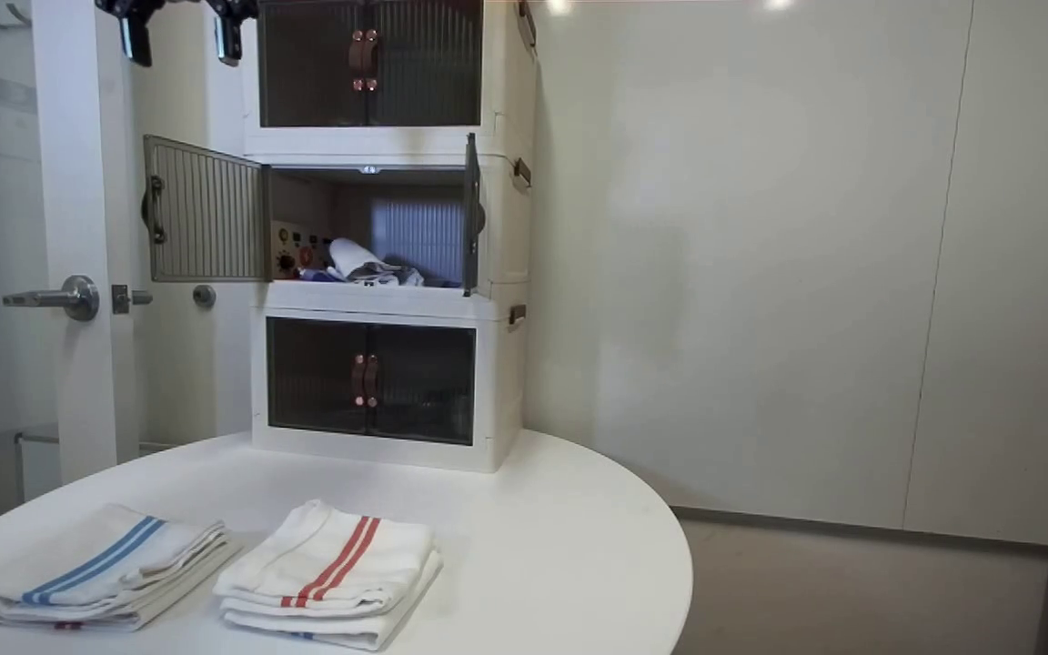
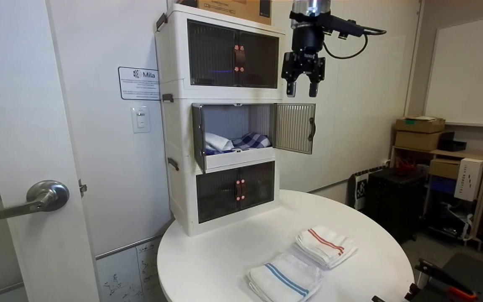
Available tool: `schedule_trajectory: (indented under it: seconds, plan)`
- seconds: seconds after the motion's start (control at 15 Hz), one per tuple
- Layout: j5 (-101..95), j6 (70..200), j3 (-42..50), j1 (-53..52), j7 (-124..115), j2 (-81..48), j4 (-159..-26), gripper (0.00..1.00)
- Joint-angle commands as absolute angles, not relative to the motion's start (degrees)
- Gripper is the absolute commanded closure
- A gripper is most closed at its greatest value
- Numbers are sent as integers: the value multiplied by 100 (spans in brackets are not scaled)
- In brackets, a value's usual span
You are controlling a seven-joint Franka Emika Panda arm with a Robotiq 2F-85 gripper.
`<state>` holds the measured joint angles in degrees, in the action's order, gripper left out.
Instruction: Close the left door of the second cabinet
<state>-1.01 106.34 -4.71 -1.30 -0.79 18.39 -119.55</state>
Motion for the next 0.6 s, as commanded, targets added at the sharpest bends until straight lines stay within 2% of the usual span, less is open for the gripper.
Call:
schedule_trajectory:
  seconds: [0.0,0.53]
  plan:
    - [-196,10507,-720,-319,-485,1127,-11142,0]
    - [-313,10540,-1201,-818,-1465,-292,-9891,0]
